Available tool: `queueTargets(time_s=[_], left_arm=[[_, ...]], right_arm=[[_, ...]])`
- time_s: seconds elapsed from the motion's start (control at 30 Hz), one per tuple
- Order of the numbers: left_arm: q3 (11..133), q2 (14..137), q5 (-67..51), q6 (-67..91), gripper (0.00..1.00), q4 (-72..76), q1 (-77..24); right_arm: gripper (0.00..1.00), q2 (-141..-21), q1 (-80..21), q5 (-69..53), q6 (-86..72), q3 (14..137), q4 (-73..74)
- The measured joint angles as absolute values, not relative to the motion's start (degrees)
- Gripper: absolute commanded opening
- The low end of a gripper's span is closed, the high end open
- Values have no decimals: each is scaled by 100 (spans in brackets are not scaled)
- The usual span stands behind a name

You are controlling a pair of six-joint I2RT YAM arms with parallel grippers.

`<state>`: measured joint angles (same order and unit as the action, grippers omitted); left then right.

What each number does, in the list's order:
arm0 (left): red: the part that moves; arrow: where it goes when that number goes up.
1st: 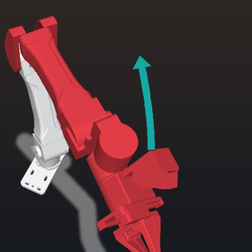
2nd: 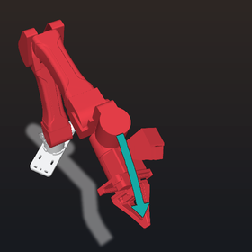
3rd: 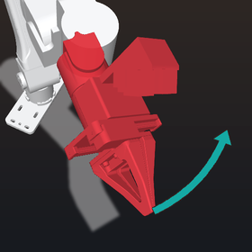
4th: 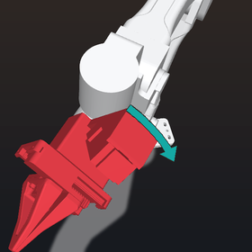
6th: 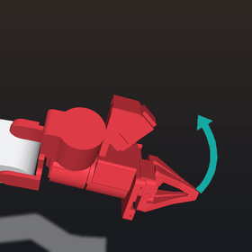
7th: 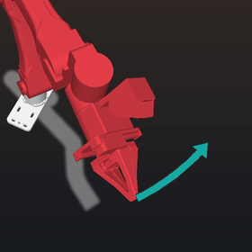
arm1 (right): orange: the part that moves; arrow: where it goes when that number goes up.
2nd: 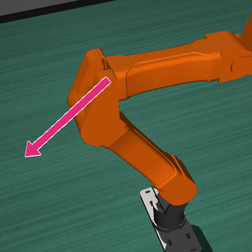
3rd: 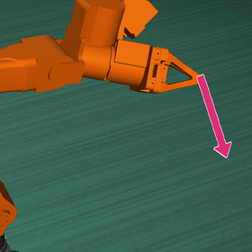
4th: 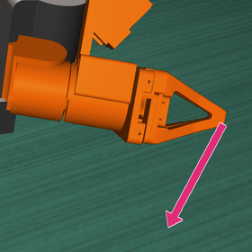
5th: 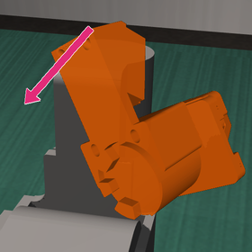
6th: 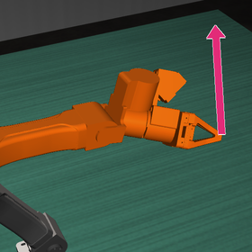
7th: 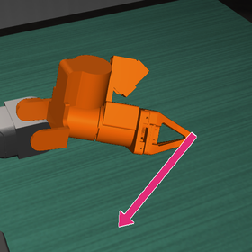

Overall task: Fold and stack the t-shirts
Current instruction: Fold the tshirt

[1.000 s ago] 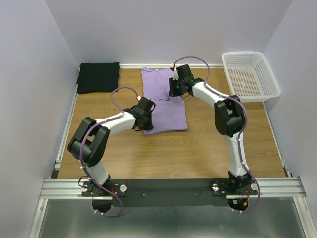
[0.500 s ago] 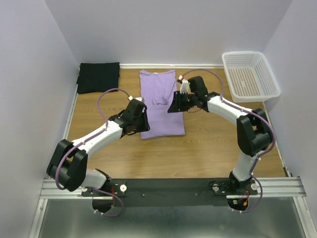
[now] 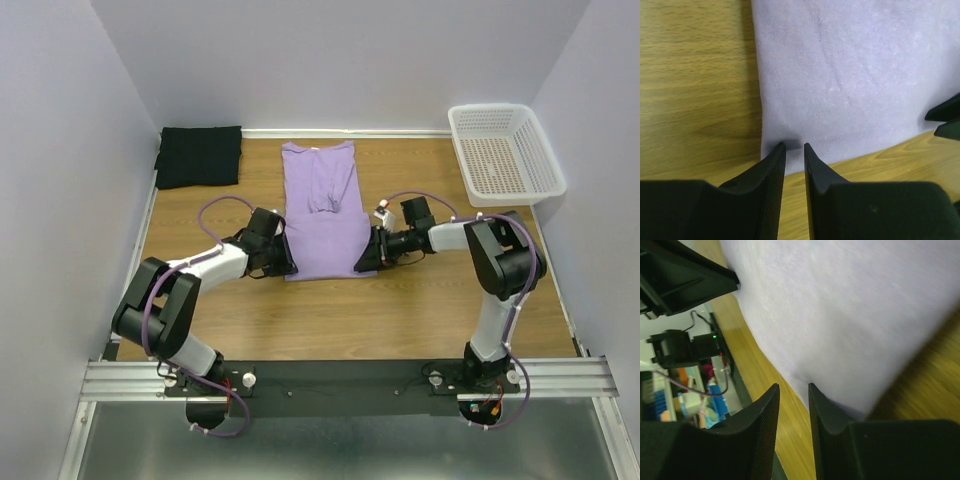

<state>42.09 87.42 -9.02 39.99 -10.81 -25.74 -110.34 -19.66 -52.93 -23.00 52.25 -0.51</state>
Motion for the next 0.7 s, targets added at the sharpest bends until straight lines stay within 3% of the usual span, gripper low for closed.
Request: queueTargets(time_s=[0.2,0.37,0.7], left_arm=[[4056,8687,-1118,4021,32,-878,-2469],[3955,8254,-1098,4016,48,-1243,-2453],[4195,6549,-449,4134,59,-1988,-2445]], right_arm=[[38,-11006,-1664,-5662,-2303,5009,-185],[38,-10597,-1769,-5653,-2390,5033,-141],[37,-10753,-3258,-5651,-2906,6320,-609]])
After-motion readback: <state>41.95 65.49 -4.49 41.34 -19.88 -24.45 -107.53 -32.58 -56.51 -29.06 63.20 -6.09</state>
